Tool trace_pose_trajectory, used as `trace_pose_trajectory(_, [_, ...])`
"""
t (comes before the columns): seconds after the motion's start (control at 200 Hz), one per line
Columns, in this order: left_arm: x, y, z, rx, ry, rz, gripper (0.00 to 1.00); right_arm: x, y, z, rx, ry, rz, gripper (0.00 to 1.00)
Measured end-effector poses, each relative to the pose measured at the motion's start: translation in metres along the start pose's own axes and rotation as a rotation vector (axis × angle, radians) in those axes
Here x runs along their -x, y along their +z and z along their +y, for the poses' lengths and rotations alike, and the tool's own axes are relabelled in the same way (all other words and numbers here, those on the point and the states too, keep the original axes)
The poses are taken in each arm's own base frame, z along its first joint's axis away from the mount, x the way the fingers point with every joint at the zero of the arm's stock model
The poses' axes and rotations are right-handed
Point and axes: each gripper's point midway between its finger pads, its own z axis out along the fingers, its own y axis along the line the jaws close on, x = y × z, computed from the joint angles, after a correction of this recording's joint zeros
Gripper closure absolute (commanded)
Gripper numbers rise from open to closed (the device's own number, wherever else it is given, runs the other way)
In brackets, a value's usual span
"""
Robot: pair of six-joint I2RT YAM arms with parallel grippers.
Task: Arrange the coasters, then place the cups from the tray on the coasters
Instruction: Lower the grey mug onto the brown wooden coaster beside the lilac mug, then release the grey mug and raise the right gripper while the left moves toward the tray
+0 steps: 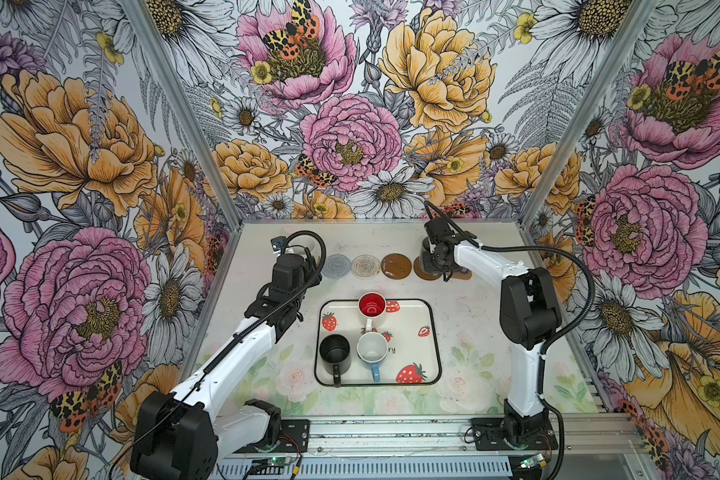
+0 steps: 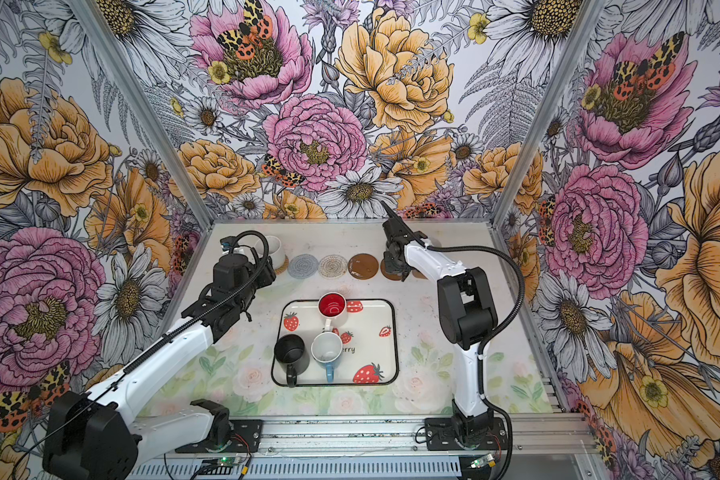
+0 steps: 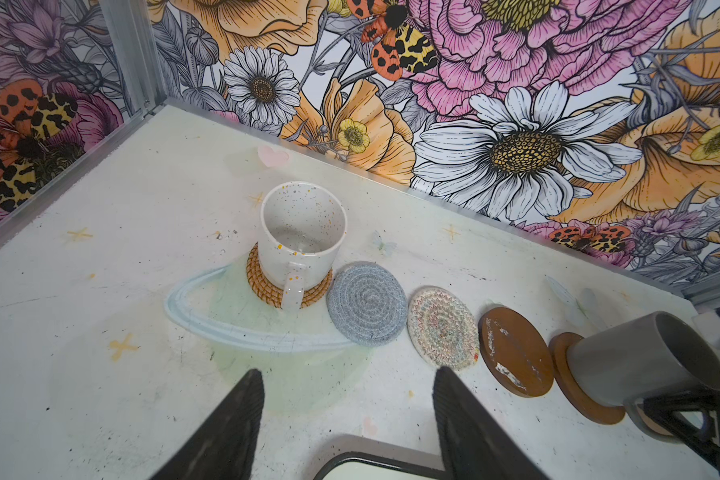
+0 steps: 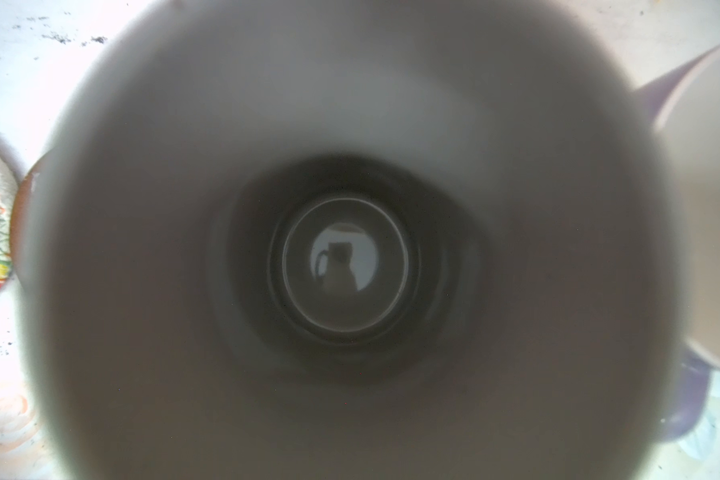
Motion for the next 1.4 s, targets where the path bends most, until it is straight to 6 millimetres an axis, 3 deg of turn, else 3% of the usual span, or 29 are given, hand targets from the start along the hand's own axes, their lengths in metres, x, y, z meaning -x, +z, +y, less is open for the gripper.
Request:
trace_pose_trajectory(0.245, [0.0, 0.0, 0.0, 0.001, 0.0, 0.0, 0.34, 0.0, 0.0, 0.0, 0.0, 0.0, 0.0, 1.0])
trace_pose_trajectory(0.525, [0.0, 0.0, 0.0, 0.001, 0.0, 0.0, 0.34, 0.0, 0.0, 0.0, 0.002, 0.002, -0.006, 0.71])
trace_pose_trajectory(0.936, [0.0, 0.0, 0.0, 0.001, 0.0, 0.0, 0.34, 0.004, -0.015, -0.001, 0.011, 0.014, -0.046, 0.47])
trace_pose_trajectory(1.131, [0.0, 0.0, 0.0, 0.0, 0.0, 0.001, 0.34, 0.001, -0.044, -0.001, 0.023, 0.018, -0.088, 0.43])
trace_pose_trajectory(1.401, [-0.008, -0.007, -0.008, -0.014, 0.024, 0.025, 0.34, 0.0, -0.119, 0.012, 0.052, 0.003, -0.232, 0.43])
